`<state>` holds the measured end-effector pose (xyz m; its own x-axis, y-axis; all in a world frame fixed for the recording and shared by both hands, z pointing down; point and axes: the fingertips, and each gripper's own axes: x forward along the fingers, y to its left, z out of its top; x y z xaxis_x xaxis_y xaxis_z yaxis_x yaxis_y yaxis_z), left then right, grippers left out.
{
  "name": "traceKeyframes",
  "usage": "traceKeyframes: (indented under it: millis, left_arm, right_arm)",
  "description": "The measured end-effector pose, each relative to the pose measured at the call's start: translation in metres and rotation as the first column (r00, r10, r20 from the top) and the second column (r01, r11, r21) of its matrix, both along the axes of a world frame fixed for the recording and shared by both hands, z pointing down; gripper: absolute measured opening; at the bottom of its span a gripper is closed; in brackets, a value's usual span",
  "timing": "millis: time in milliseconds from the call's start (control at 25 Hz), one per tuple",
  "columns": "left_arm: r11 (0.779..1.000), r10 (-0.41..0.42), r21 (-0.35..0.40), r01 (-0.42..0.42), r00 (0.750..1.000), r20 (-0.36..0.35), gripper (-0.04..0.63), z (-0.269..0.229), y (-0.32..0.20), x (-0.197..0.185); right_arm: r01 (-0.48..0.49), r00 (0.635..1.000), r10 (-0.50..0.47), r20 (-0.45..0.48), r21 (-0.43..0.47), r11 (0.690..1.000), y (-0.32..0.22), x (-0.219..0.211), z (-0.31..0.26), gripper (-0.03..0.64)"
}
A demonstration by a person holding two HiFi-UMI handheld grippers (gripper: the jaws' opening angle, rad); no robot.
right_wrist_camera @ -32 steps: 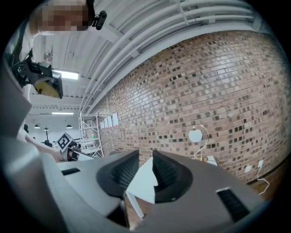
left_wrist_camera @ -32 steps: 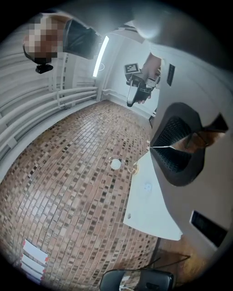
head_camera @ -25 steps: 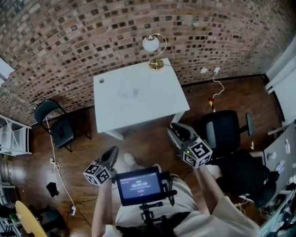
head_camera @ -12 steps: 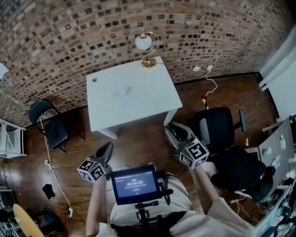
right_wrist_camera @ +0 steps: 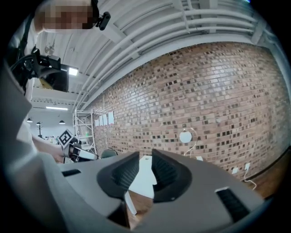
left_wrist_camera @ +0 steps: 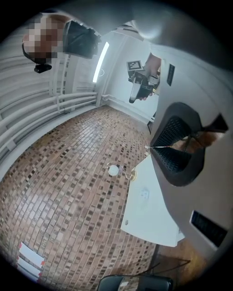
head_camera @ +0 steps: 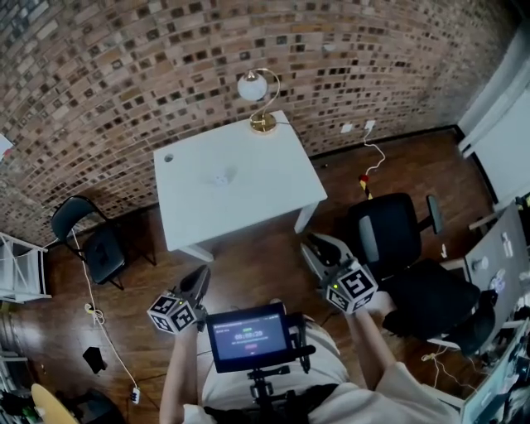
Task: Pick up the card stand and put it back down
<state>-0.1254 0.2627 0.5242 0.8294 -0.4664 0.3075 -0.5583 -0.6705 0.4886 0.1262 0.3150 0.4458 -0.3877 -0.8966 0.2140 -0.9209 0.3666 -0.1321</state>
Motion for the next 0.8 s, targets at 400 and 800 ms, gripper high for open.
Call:
traceKeyframes:
  millis: [400,800]
  left_arm:
    - [1.0,0.002,0.0,-0.002,1.0,-0.006,0.005,0.0,-0.012,-0.011]
    - [1.0,-0.015,-0.019,0.014,1.0,-0.019,0.005,0.011,-0.018,0.0]
  right_arm:
    - [-0.01,0.999,0.014,-0.038,0.091,0.996,-0.016,-0.017,-0.018,0.094]
    - [0.055,0.997,-0.046,-0.057,0.176,0.983,-0.014,-0.025,-0.042,0.094]
